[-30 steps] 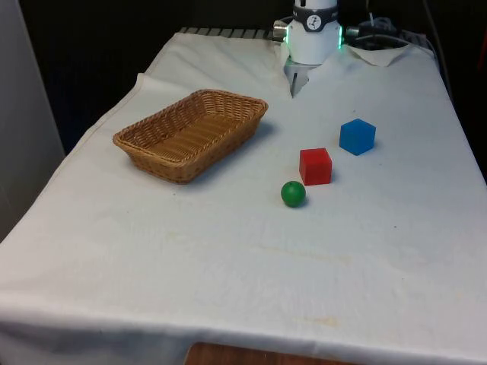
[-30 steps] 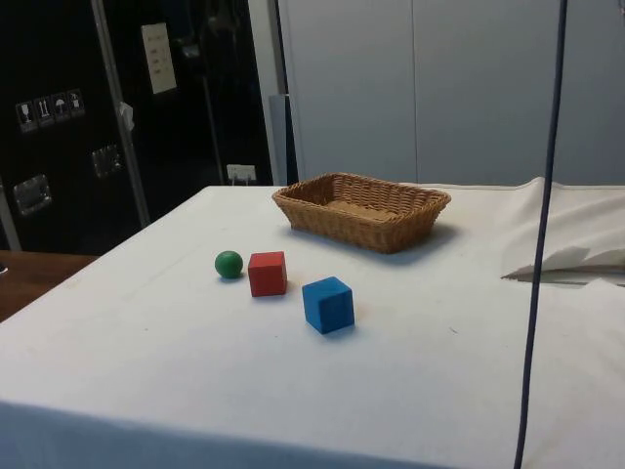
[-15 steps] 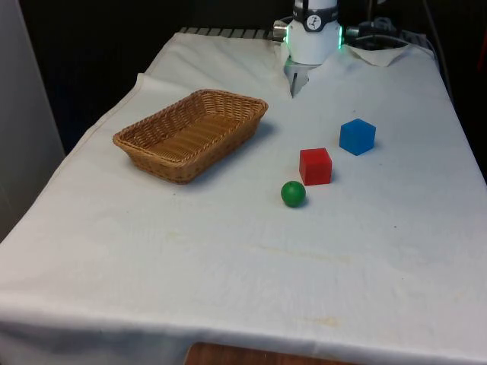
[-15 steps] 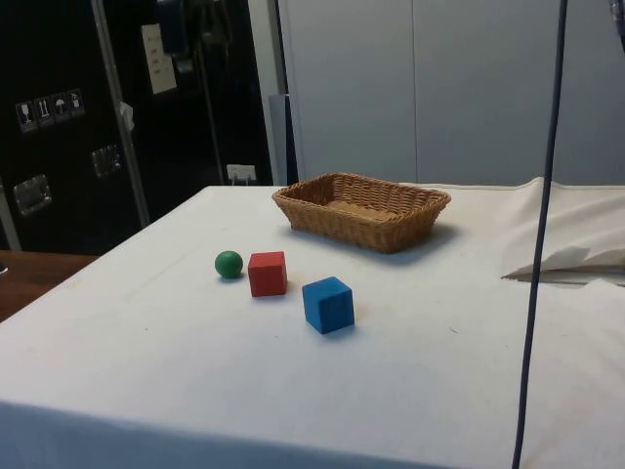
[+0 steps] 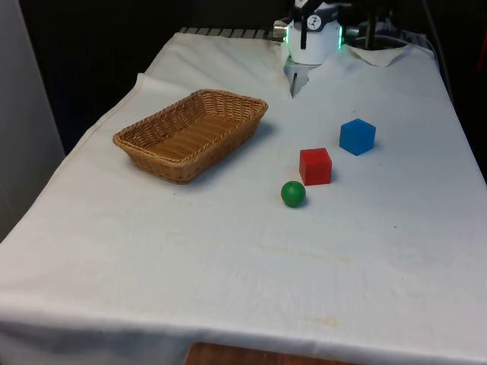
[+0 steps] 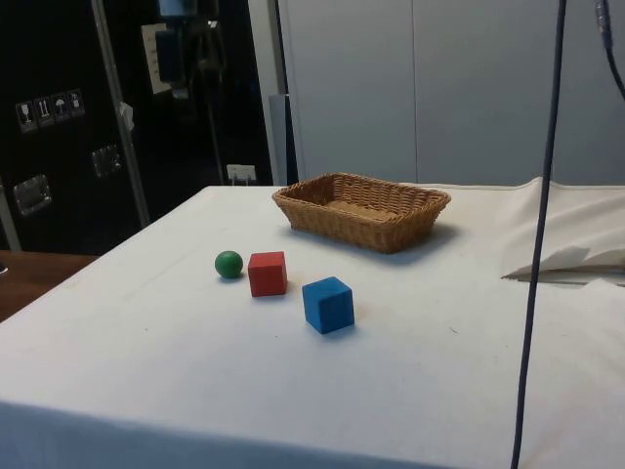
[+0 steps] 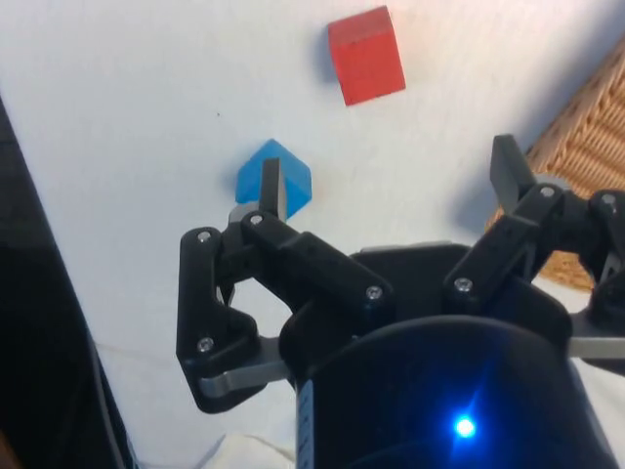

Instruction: Place all non-red objects into the basket.

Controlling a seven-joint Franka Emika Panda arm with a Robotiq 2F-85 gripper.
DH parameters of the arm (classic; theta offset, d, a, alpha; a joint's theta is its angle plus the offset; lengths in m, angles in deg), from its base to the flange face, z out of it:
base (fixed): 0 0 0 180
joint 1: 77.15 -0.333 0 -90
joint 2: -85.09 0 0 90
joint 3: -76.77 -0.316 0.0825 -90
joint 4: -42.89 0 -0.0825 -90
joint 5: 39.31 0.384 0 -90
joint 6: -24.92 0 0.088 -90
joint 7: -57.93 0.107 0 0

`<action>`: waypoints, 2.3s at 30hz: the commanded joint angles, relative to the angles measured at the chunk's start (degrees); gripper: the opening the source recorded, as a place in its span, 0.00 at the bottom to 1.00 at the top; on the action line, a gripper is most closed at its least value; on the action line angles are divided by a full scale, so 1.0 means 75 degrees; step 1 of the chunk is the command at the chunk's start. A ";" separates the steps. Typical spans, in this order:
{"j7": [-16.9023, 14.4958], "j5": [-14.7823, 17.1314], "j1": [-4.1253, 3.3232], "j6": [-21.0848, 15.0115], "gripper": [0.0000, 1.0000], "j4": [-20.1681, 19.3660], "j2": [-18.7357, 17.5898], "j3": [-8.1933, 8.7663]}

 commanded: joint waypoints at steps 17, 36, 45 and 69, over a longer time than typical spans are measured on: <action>-0.0313 0.0176 0.0107 -0.0985 1.00 -0.0176 -0.0665 0.0000; -0.0504 0.0275 0.0206 -0.1375 1.00 -0.0183 -0.1138 0.0084; -0.0802 0.0504 0.0313 -0.1551 1.00 -0.0199 -0.1375 0.0183; -0.1306 0.1146 0.0275 -0.2582 1.00 -0.0367 -0.2124 0.0313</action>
